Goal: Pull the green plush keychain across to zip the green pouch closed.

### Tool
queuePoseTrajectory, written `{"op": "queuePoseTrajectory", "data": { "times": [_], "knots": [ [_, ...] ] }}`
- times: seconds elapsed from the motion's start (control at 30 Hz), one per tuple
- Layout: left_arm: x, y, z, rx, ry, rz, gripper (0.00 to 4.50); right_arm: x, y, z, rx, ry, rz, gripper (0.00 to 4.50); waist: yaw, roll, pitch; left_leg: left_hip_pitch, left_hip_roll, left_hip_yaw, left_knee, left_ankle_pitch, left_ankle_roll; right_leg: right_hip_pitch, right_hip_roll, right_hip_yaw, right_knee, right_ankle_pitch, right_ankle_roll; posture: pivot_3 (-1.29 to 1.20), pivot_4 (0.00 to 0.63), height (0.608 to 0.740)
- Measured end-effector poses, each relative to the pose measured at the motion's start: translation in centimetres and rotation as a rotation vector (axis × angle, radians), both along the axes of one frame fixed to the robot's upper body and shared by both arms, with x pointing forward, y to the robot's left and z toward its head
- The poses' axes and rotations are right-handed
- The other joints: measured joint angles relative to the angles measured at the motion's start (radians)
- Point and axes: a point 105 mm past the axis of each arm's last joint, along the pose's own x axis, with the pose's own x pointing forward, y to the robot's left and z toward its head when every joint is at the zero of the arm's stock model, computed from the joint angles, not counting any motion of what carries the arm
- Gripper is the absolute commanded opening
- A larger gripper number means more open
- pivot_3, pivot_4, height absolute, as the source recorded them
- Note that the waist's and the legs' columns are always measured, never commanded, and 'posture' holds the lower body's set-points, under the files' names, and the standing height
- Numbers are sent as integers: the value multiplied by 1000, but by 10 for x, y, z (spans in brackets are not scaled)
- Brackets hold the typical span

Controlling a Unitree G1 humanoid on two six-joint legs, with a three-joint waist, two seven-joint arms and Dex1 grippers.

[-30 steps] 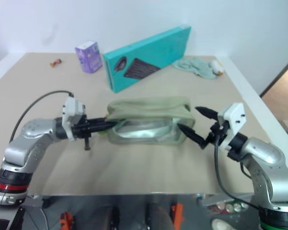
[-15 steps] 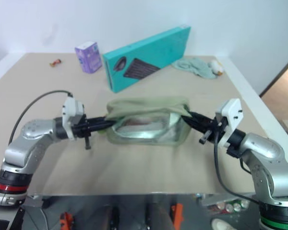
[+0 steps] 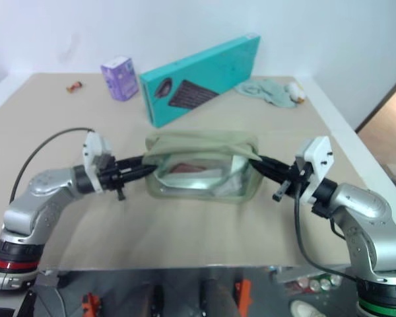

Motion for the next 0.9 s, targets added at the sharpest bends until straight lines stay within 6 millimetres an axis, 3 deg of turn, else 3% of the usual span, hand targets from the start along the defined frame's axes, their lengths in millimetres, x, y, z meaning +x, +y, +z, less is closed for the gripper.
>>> {"op": "queuePoseTrajectory", "data": {
  "times": [0.1, 0.2, 0.47, 0.67, 0.9],
  "knots": [
    [2, 15, 13, -95, 34, 67, 3461, -1, 1, 0, -11, -6, 11, 0, 0, 0, 0, 0, 0, 0, 0, 0, 0, 0, 0, 0, 0, 0, 0, 0, 150, 740],
    [0, 34, 11, -127, 89, 141, 4474, -1, 1, -1, -16, -6, 15, 0, -2, 0, 0, 0, 0, 1, 0, 0, 0, 0, 0, 0, 0, 0, 0, 0, 150, 740],
    [12, 66, -16, -88, 141, 364, 4474, -1, 3, -2, -30, -15, 17, 0, 0, 0, 0, 1, 0, 1, 0, 0, 0, 0, -1, 0, 0, -2, -5, 0, 150, 740],
    [23, 49, -32, -63, 145, 338, 4474, -1, 4, -2, -38, -21, 17, 0, -1, 0, 0, 1, 0, 1, 0, 0, 0, 0, 0, 0, 0, -2, -5, 0, 150, 740],
    [19, 42, -28, -71, 147, 256, 4474, -1, 3, -4, -46, -16, 9, 0, -2, 0, 0, 1, 1, 1, -1, 0, 0, 0, 1, 1, 0, -2, -5, 0, 150, 740]
  ]
}}
